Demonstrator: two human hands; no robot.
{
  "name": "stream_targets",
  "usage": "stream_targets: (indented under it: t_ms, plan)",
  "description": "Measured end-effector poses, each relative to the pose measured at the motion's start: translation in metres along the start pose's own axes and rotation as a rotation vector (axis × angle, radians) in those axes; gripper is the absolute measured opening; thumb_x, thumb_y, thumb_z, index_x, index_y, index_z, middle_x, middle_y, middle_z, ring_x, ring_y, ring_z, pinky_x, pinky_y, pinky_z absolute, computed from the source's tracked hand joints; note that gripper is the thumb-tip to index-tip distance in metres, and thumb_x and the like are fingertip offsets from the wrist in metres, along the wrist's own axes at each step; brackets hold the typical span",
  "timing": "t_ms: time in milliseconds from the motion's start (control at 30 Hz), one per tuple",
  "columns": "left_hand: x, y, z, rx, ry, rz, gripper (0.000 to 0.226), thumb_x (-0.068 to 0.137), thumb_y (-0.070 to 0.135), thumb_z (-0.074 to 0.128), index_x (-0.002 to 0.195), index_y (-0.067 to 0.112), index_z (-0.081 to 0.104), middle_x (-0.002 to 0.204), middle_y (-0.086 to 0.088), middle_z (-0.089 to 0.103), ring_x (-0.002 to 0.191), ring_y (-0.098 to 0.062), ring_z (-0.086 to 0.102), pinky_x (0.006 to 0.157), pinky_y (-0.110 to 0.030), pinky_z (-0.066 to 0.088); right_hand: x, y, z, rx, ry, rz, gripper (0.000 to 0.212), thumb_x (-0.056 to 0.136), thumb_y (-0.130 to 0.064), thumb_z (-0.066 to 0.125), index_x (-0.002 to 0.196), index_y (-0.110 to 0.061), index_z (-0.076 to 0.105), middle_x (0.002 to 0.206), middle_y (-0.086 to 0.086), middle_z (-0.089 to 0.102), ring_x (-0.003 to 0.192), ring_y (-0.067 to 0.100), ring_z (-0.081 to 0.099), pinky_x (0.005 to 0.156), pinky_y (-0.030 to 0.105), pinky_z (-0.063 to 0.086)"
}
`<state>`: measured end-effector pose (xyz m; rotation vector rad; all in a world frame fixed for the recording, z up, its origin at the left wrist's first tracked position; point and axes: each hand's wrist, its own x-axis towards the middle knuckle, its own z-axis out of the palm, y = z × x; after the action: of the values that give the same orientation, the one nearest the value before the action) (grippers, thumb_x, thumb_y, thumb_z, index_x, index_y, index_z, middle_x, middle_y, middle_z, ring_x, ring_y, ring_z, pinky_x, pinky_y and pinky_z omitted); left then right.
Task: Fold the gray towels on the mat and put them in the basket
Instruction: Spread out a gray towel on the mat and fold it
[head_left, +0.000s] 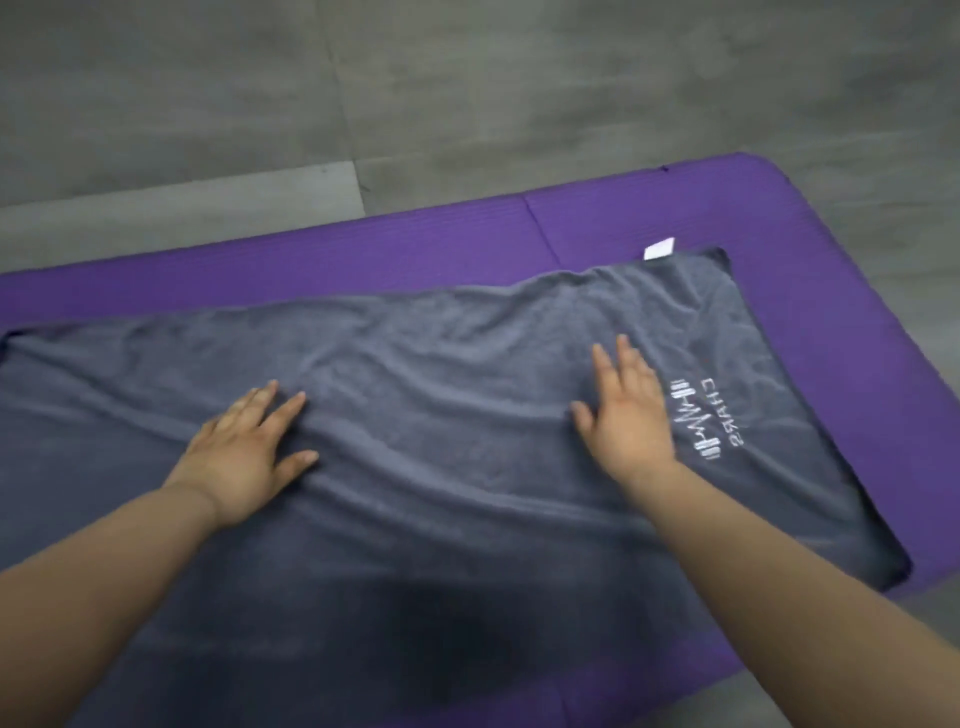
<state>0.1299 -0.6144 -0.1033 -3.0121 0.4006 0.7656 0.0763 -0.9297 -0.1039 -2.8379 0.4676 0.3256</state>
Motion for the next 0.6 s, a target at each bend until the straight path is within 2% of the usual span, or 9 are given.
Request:
stream_targets:
  t_ms: [100, 233, 367, 500, 600]
  plan:
    - [0.008, -0.034, -0.007, -0.045, -0.029, -0.059, 0.065, 0.092, 0.042, 0.039, 0.146, 0.021, 0.009, 0.156, -0.006, 0.007, 0.144, -0.021, 0.013, 0.117, -0.032, 0.015, 0.017, -0.080, 0.010, -0.010, -0.222, -0.213, 0.071, 0.093, -0.037, 0.042, 0.148, -0.017, 0.001, 0.157, 0.009, -0.010, 0.145, 0.022, -0.004, 0.117, 0.032, -0.003]
    - [0.025, -0.073, -0.010, -0.100, -0.092, -0.173, 0.068, 0.091, 0.042, 0.044, 0.146, 0.020, 0.011, 0.156, -0.008, 0.004, 0.144, -0.024, 0.010, 0.117, -0.036, 0.015, 0.022, -0.126, 0.029, -0.211, -0.519, -0.315, 0.075, 0.093, -0.049, 0.036, 0.147, -0.020, -0.007, 0.155, 0.006, -0.018, 0.144, 0.022, -0.014, 0.117, 0.039, -0.006]
    - [0.018, -0.101, -0.005, -0.182, -0.163, -0.245, 0.068, 0.090, 0.044, 0.044, 0.146, 0.020, 0.012, 0.156, -0.008, 0.003, 0.144, -0.024, 0.009, 0.117, -0.036, 0.015, 0.021, -0.123, 0.035, -0.365, -0.543, -0.317, 0.079, 0.092, -0.053, 0.033, 0.145, -0.022, -0.016, 0.153, 0.004, -0.025, 0.143, 0.021, -0.020, 0.116, 0.043, -0.007]
    - [-0.016, -0.138, -0.009, -0.231, -0.070, -0.221, 0.065, 0.090, 0.038, 0.048, 0.145, 0.021, 0.017, 0.156, -0.008, 0.007, 0.143, -0.023, 0.014, 0.117, -0.032, 0.017, 0.012, -0.138, 0.032, -0.364, -0.513, -0.267, 0.077, 0.093, -0.047, 0.036, 0.146, -0.020, -0.014, 0.154, 0.006, -0.021, 0.144, 0.023, -0.015, 0.117, 0.041, -0.004]
    - [-0.059, -0.176, 0.004, -0.280, 0.038, -0.317, 0.066, 0.089, 0.032, 0.052, 0.145, 0.019, 0.019, 0.156, -0.008, 0.009, 0.143, -0.025, 0.016, 0.115, -0.034, 0.017, -0.002, -0.159, 0.029, -0.417, -0.466, -0.333, 0.074, 0.094, -0.038, 0.039, 0.146, -0.021, -0.011, 0.155, 0.007, -0.018, 0.145, 0.024, -0.010, 0.117, 0.038, -0.003]
